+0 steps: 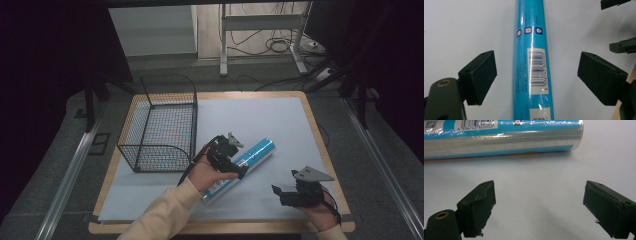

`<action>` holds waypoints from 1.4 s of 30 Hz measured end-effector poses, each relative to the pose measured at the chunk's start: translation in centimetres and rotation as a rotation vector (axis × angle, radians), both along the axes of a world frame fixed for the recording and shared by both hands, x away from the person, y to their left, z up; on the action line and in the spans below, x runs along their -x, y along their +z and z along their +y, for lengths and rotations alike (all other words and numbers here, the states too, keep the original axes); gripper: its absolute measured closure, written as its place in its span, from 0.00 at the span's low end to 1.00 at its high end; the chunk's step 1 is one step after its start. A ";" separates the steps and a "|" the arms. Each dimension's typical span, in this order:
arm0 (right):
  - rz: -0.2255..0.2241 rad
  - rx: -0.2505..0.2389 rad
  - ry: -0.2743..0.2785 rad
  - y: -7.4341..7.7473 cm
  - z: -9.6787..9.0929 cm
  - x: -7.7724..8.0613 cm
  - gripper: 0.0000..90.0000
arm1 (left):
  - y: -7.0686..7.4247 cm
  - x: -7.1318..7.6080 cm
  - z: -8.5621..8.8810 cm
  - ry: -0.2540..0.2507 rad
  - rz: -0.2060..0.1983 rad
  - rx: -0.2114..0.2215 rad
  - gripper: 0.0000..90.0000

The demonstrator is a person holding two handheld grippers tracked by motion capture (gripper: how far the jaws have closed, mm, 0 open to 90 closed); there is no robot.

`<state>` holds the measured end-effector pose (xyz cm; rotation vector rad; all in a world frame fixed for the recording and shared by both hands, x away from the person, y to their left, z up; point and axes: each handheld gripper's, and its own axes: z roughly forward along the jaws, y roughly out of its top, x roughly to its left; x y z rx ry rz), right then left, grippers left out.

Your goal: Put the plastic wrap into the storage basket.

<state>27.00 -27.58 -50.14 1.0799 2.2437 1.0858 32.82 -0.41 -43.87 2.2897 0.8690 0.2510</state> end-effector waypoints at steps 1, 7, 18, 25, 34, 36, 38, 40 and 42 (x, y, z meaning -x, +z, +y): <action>0.000 0.000 0.000 0.0 0.0 0.0 0.12 | 0.0 -0.1 -0.1 0.000 0.002 -0.003 0.18; 0.001 0.000 -0.001 0.0 0.0 0.0 0.12 | -0.2 -0.9 -0.5 0.005 0.015 -0.014 0.18; 0.004 0.002 0.002 -0.1 0.1 0.0 0.12 | -1.8 -2.2 -1.6 0.002 0.060 -0.076 0.18; 0.005 0.003 0.003 -0.1 0.1 0.0 0.12 | -3.0 -2.8 -2.5 0.000 0.092 -0.101 0.17; 0.008 0.004 0.005 -0.1 0.0 -0.1 0.12 | -4.1 -3.4 -3.2 -0.020 0.123 -0.140 0.18; 0.008 0.004 0.005 -0.2 0.0 -0.1 0.12 | -4.2 -3.4 -3.3 -0.026 0.134 -0.148 0.18; 0.009 0.005 0.004 -0.2 0.0 -0.1 0.12 | -4.4 -3.5 -3.4 -0.027 0.143 -0.151 0.18; 0.010 0.004 0.004 -0.2 0.1 -0.1 0.12 | -4.7 -3.6 -3.6 -0.029 0.158 -0.153 0.19; 0.011 0.004 0.004 -0.2 0.1 -0.1 0.12 | -4.8 -3.7 -3.6 -0.031 0.162 -0.157 0.19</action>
